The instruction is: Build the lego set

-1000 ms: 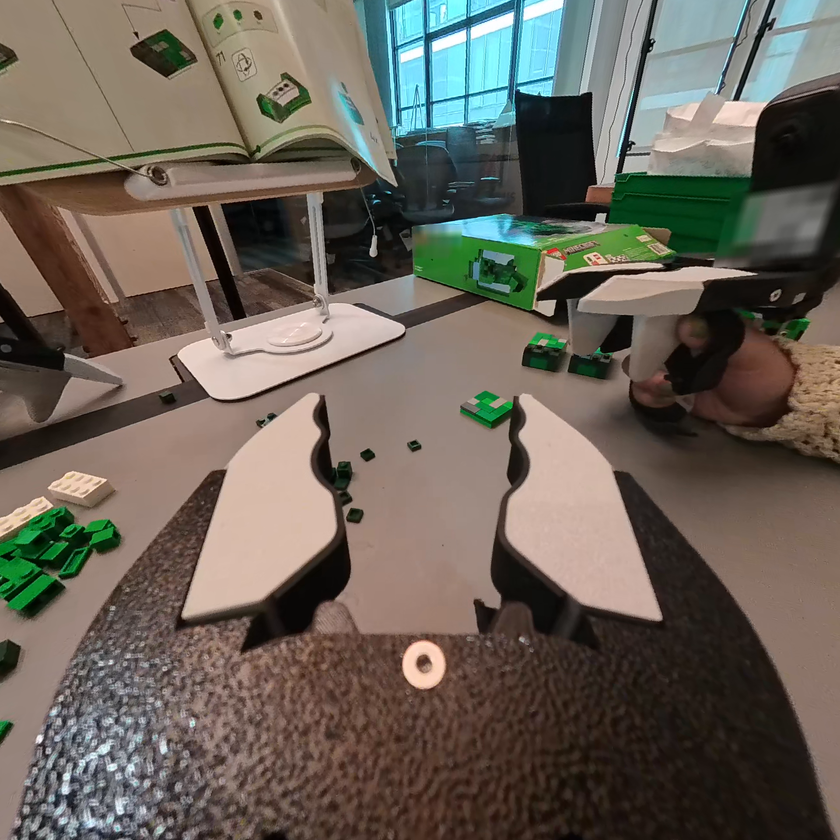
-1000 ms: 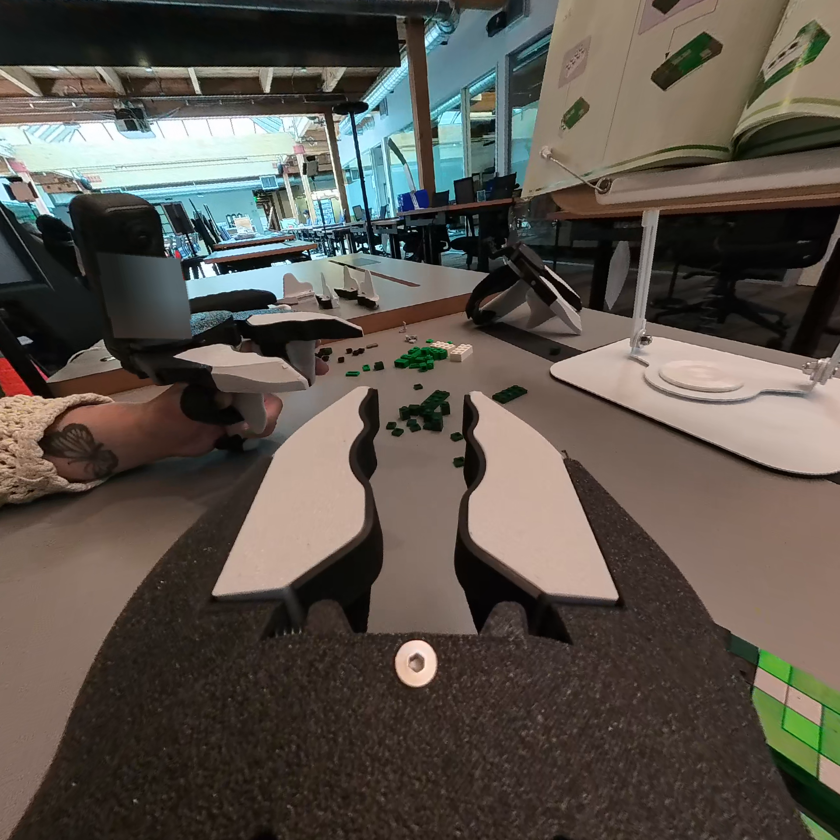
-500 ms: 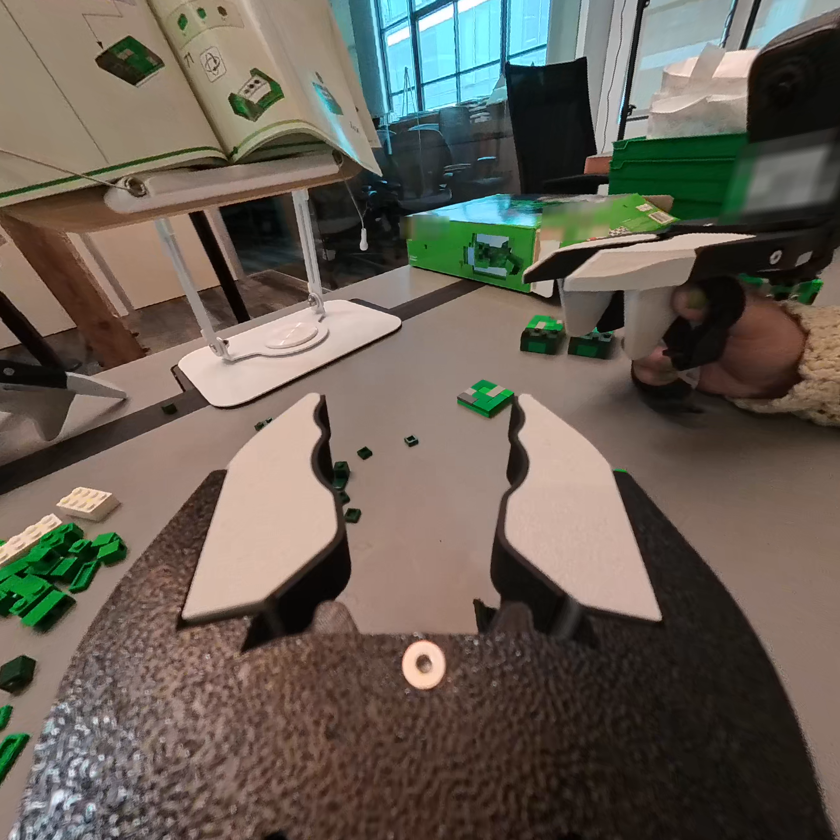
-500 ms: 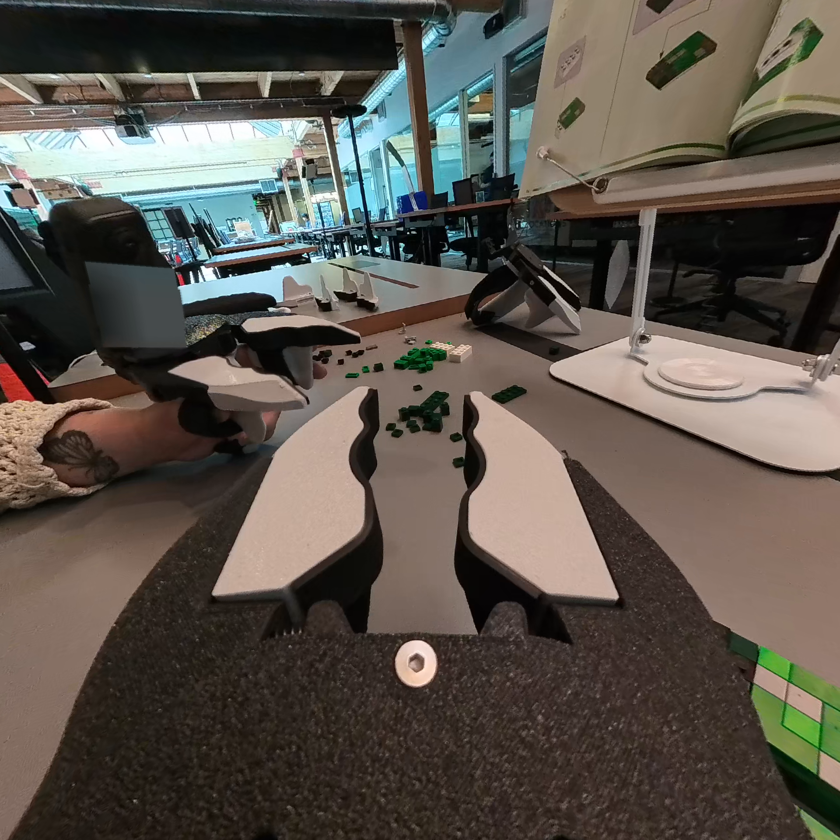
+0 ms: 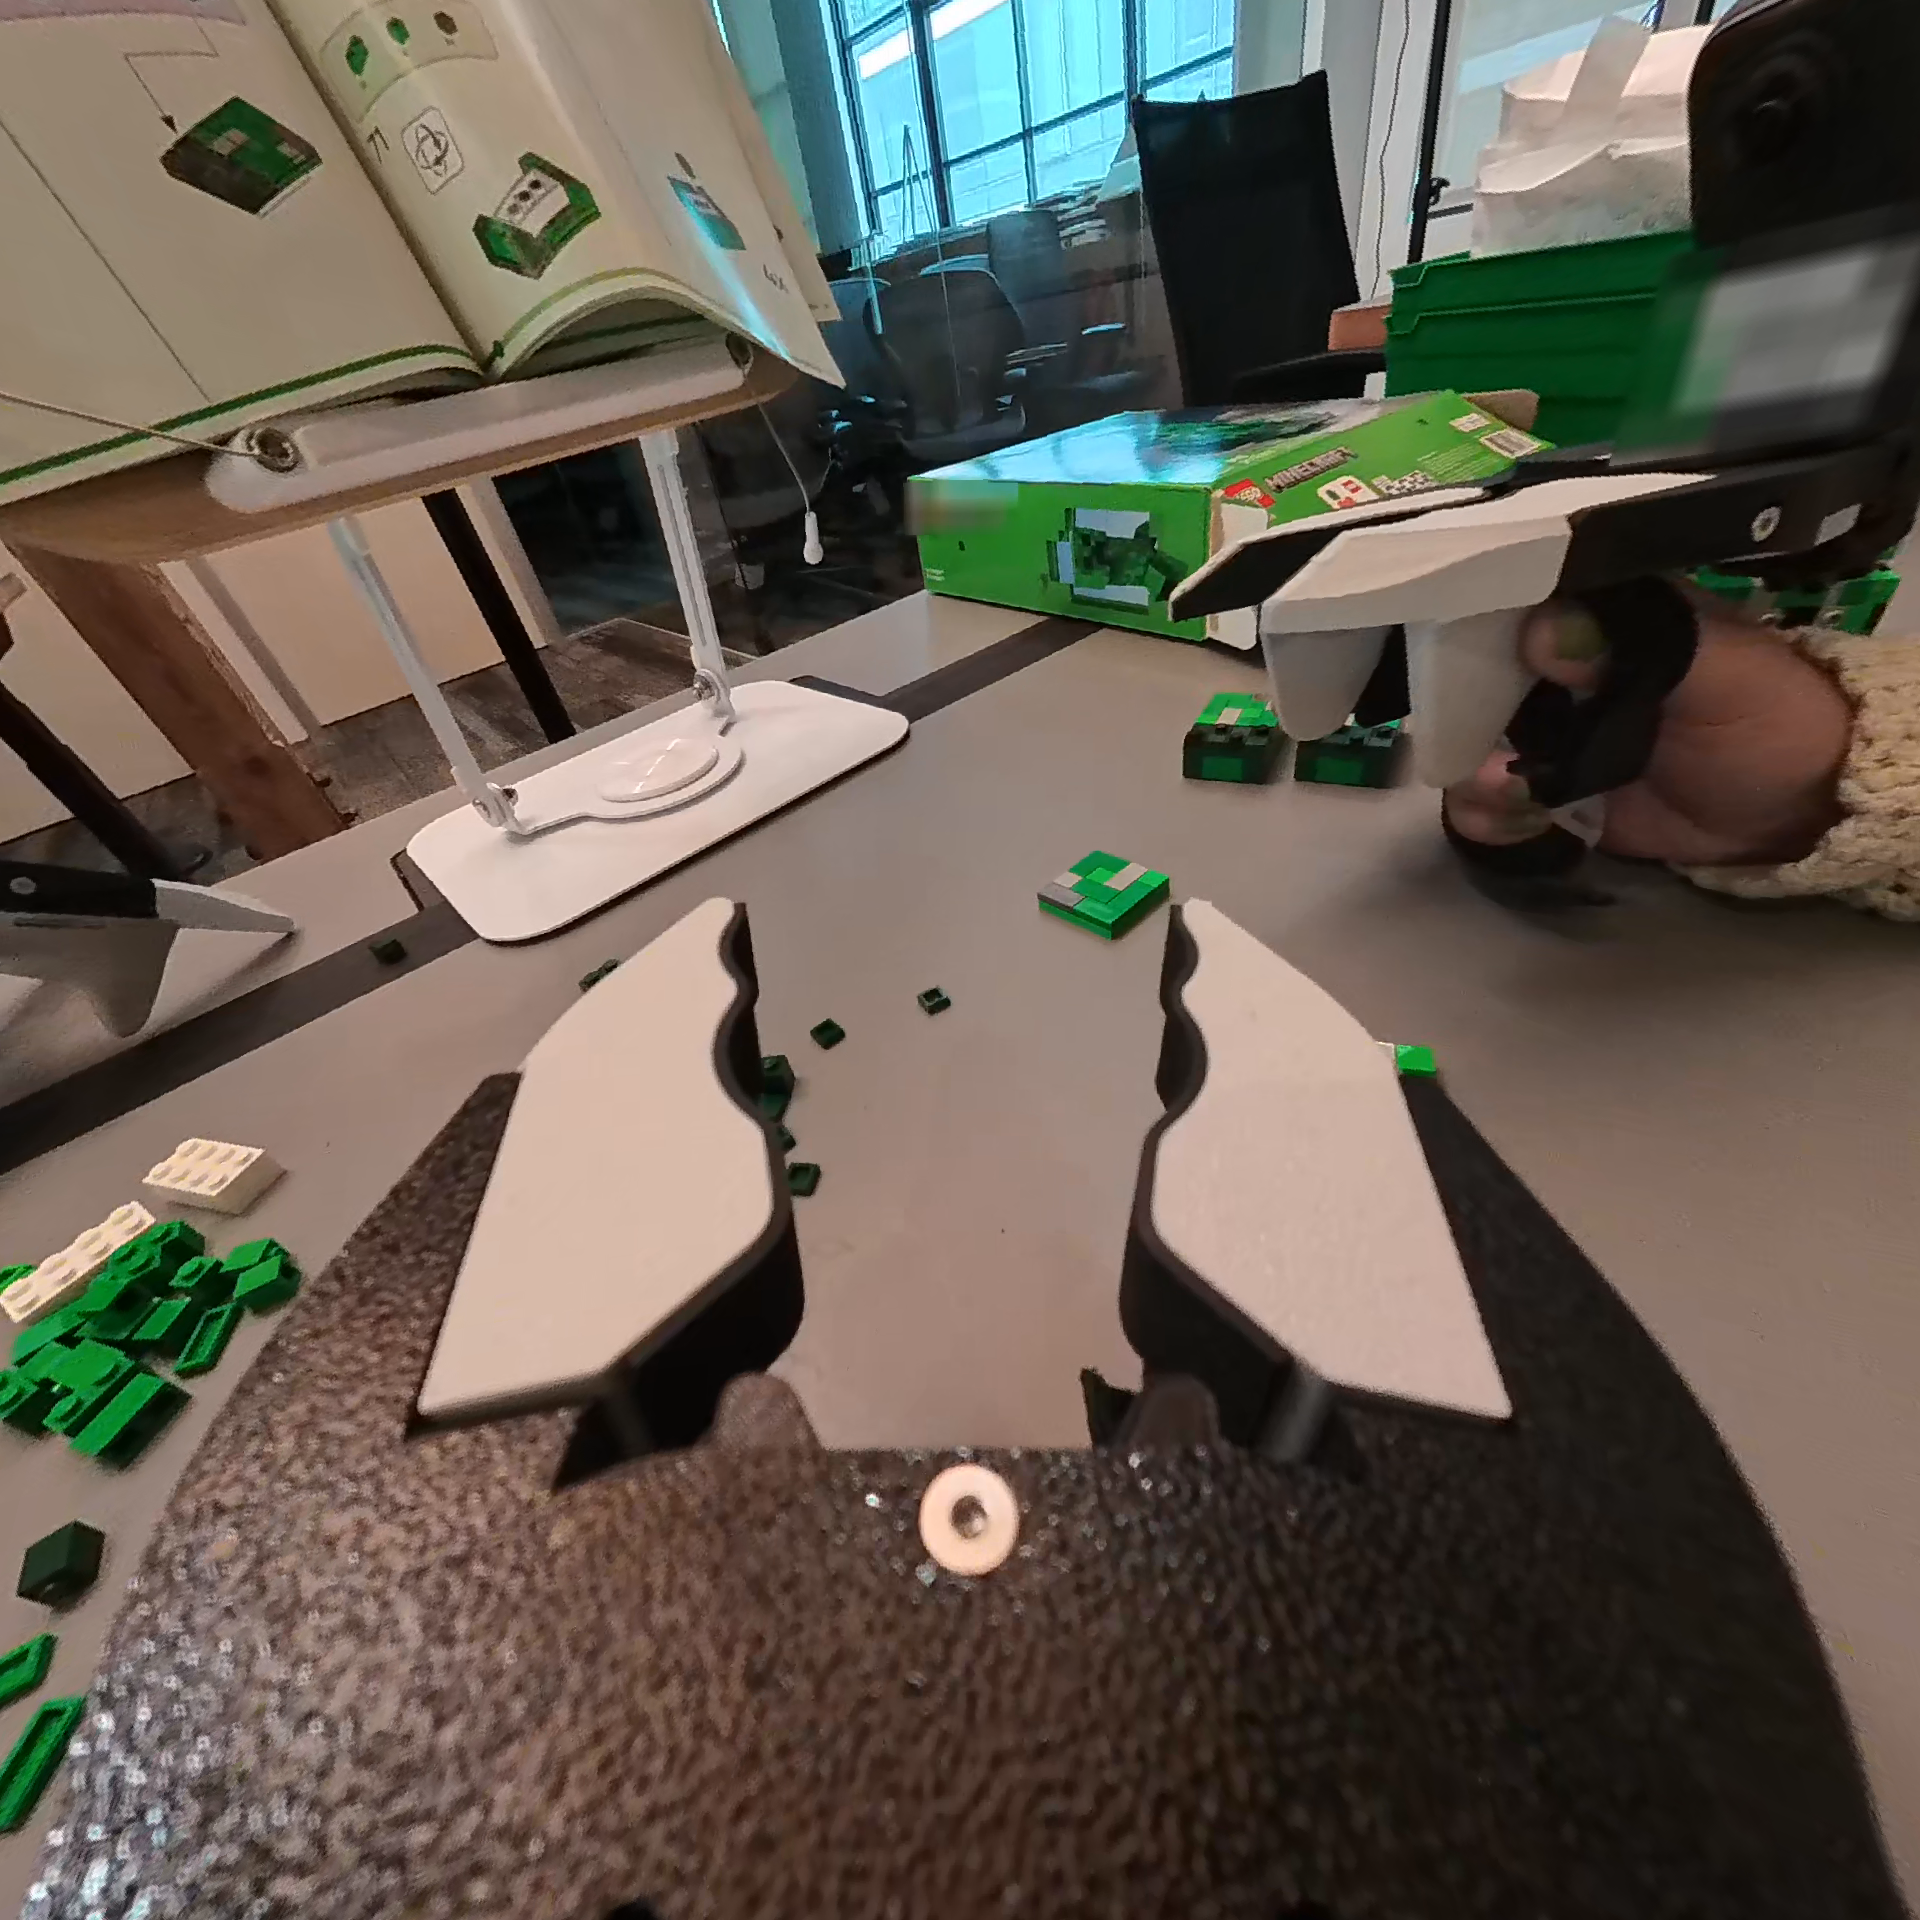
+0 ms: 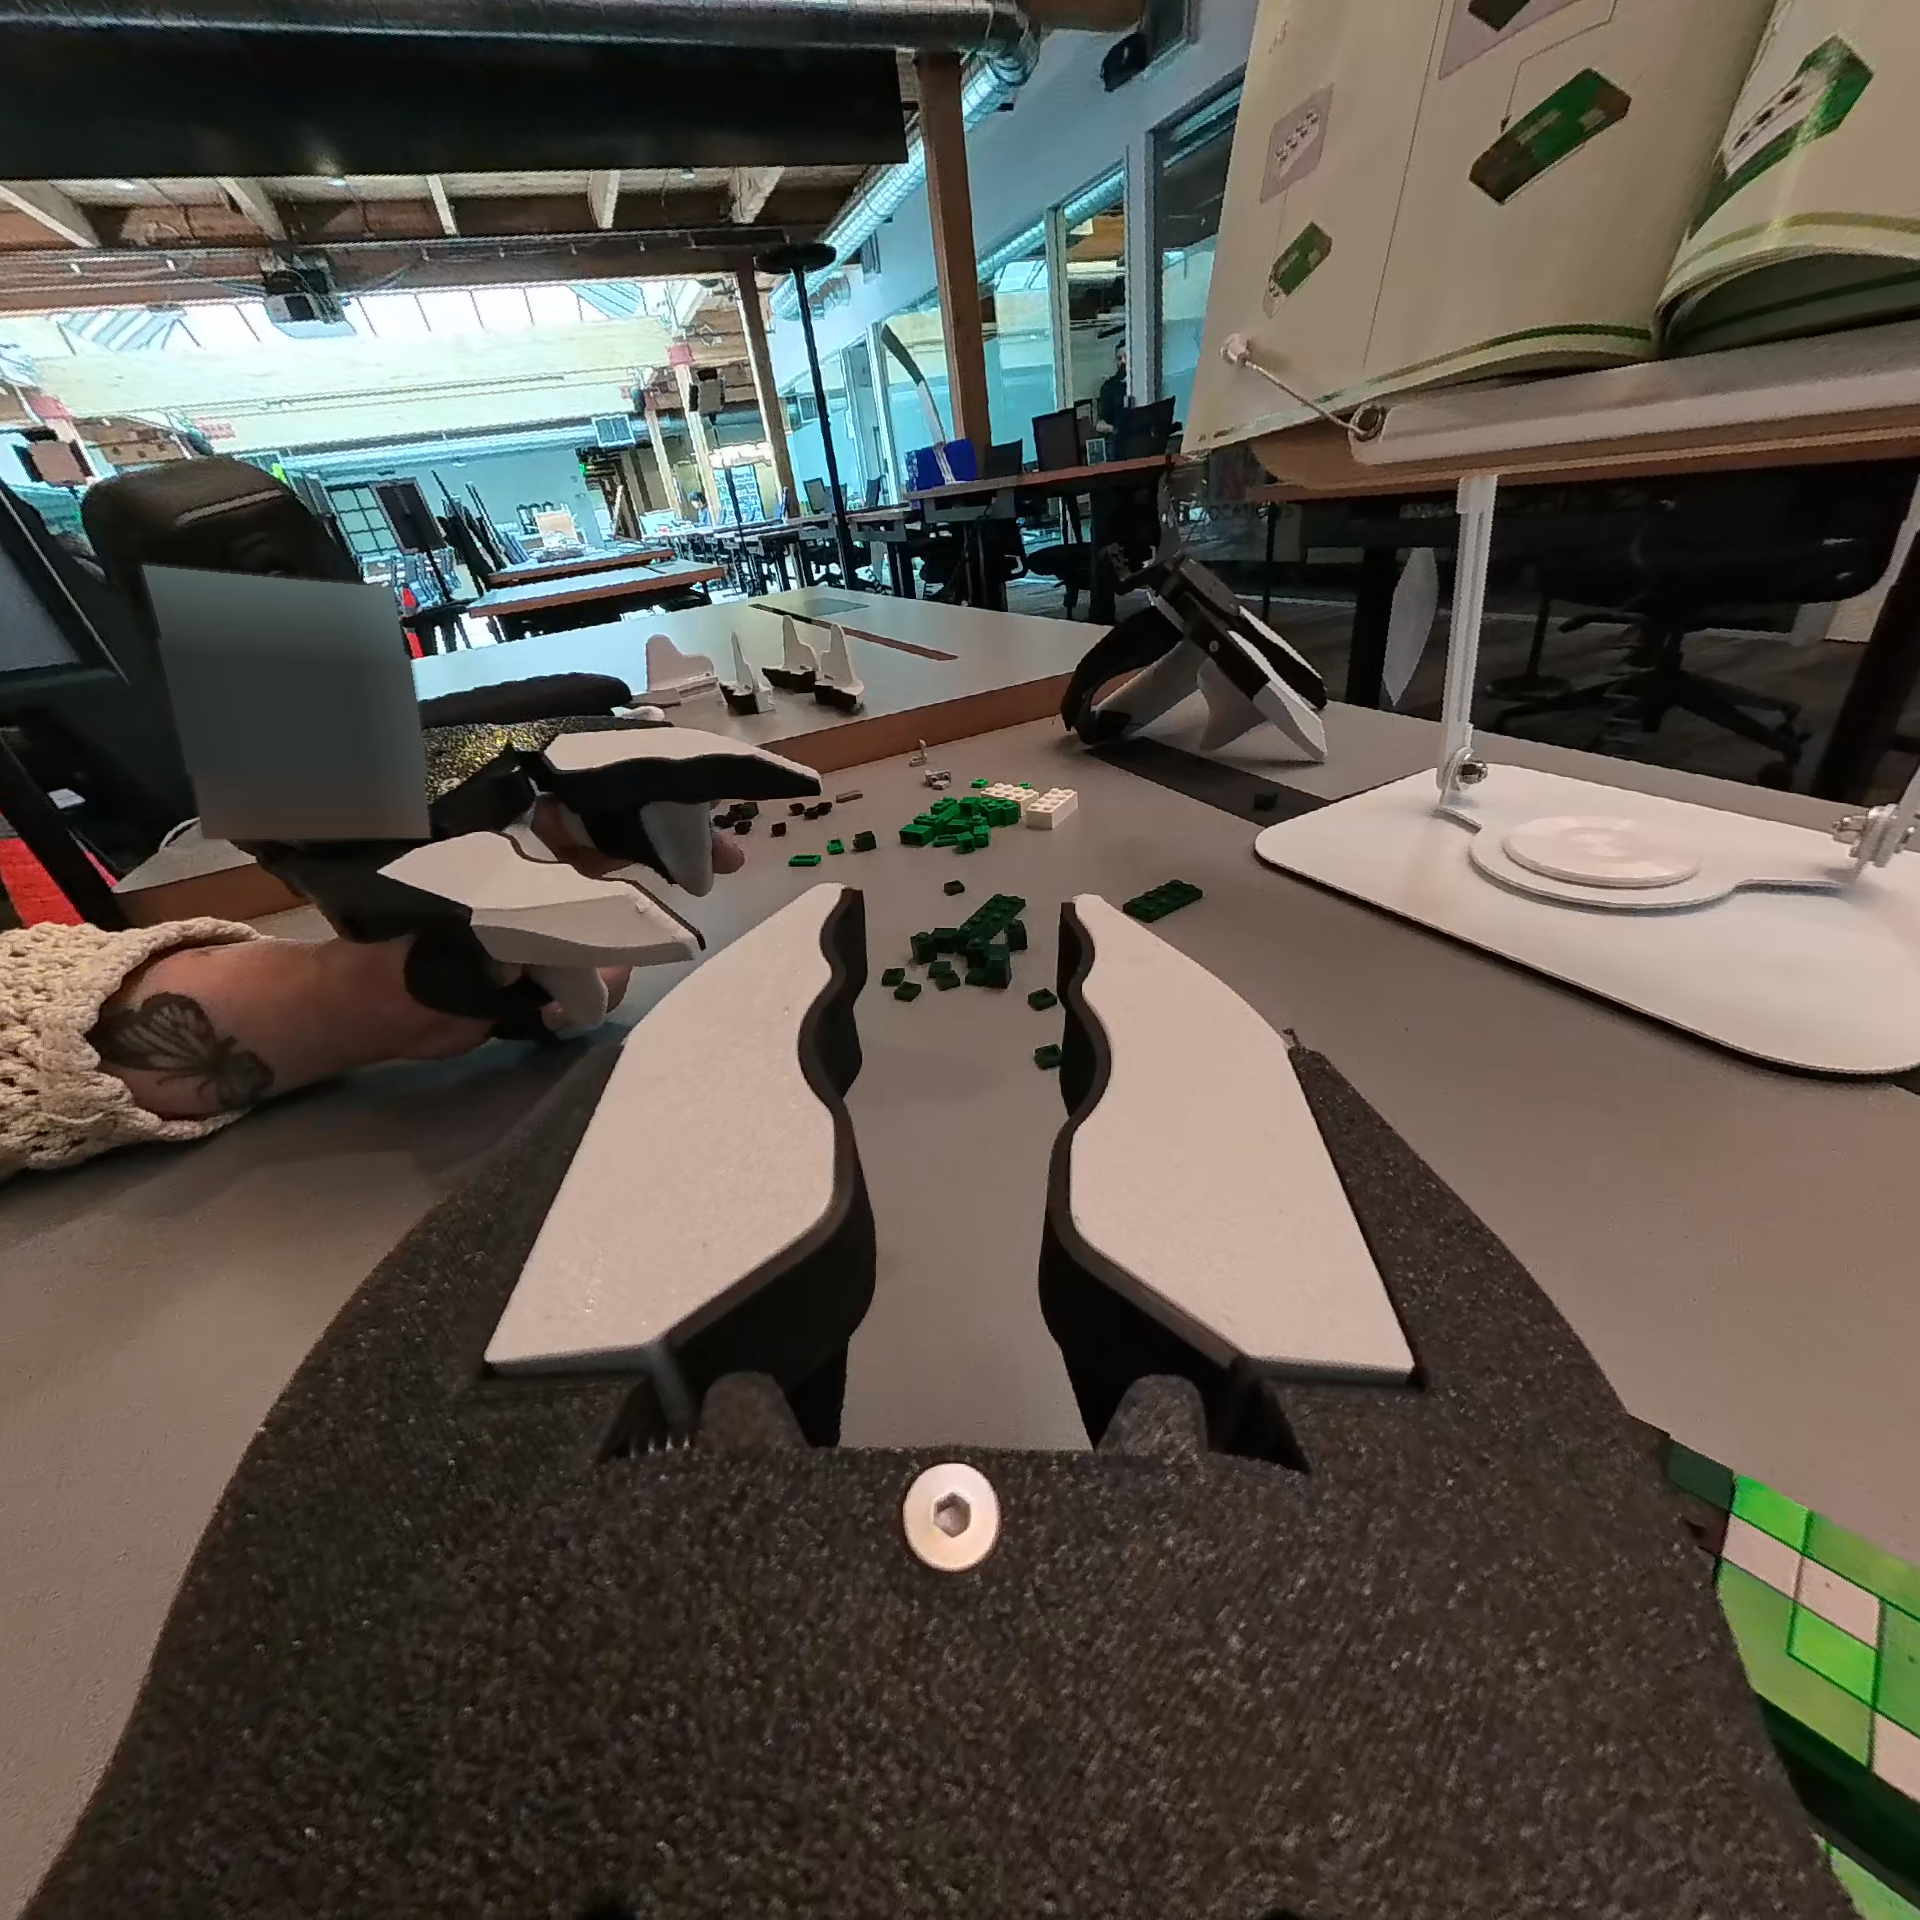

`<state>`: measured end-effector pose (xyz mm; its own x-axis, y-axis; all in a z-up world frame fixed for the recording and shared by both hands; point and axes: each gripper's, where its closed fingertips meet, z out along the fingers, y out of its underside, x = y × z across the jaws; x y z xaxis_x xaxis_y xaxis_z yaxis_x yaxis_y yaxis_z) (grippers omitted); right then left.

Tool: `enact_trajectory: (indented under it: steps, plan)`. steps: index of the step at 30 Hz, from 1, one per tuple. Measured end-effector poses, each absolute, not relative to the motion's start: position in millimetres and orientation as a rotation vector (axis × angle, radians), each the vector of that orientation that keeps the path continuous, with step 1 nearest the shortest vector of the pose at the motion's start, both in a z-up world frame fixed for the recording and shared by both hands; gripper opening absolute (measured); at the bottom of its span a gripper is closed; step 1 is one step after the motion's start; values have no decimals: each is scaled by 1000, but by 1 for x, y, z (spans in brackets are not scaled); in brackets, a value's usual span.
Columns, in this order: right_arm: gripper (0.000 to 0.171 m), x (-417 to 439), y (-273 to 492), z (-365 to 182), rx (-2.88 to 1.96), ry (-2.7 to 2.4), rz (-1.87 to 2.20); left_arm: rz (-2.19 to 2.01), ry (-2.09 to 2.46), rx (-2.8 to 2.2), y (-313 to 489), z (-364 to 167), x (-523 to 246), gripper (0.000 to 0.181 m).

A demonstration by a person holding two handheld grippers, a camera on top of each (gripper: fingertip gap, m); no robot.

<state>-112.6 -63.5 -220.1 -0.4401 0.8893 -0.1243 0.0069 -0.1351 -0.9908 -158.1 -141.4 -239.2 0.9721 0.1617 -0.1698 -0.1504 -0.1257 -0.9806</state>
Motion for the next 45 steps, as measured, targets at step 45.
enact_trajectory:
  steps: [45]
  plan:
    - [24, -96, -31, -189, -801, -1178, 1225, 73, 224, -2109, -128, -300, -90, 77]
